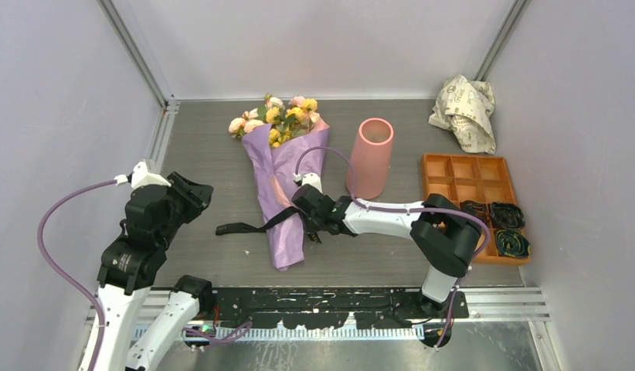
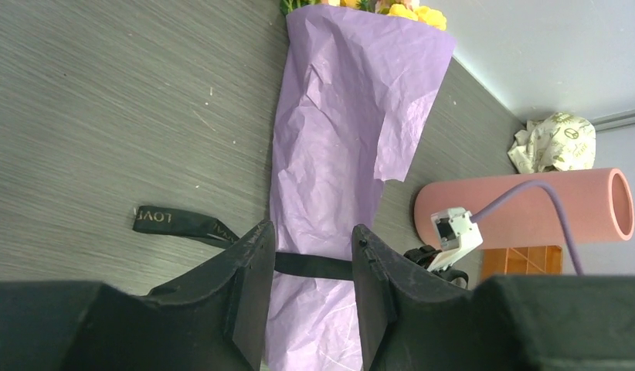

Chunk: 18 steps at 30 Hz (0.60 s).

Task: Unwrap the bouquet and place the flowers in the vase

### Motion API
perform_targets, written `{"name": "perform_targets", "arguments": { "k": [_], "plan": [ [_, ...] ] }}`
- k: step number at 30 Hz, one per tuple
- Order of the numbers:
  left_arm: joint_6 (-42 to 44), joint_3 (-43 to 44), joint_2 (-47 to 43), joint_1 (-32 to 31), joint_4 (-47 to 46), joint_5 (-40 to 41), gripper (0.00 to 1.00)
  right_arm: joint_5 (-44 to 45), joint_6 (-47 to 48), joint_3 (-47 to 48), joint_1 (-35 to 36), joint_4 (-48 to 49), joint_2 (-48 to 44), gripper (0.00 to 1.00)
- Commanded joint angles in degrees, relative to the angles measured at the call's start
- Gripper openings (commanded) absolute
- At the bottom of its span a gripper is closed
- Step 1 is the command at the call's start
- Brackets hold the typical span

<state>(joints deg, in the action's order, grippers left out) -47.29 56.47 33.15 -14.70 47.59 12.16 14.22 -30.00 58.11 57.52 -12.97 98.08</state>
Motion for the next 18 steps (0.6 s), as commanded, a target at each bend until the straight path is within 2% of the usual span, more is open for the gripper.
{"name": "perform_targets", "arguments": {
  "k": [1, 7, 11, 15, 17, 18],
  "plan": [
    [1.1, 2.38, -1.05, 0.28, 0.88, 0.92, 0.42, 1.09, 0.98, 3.56, -0.12, 2.11, -1.85, 0.03],
    [0.62, 5.43, -1.25, 0.26, 3.16, 2.16, 0.42, 7.26, 2.35, 6.73, 1.32, -2.28, -9.86, 0.01],
    [0.36, 9.18, -1.7, 0.28, 6.05, 5.09, 0.42, 6.8, 3.35, 11.38, 3.05, -4.29, -13.52, 0.01],
    [-0.01, 12.34, -2.74, 0.27, 8.3, 7.51, 0.42, 1.75, 2.85, 15.48, 3.65, -4.16, -12.54, 0.01],
    [0.37, 13.41, -3.06, 0.28, 8.92, 7.78, 0.43, 2.41, 2.11, 17.18, 3.68, -5.44, -10.97, 0.01],
    [0.5, 13.81, -3.01, 0.2, 9.25, 7.86, 0.43, 3.22, 2.06, 17.32, 3.68, -6.28, -10.38, 0.08]
  ]
}}
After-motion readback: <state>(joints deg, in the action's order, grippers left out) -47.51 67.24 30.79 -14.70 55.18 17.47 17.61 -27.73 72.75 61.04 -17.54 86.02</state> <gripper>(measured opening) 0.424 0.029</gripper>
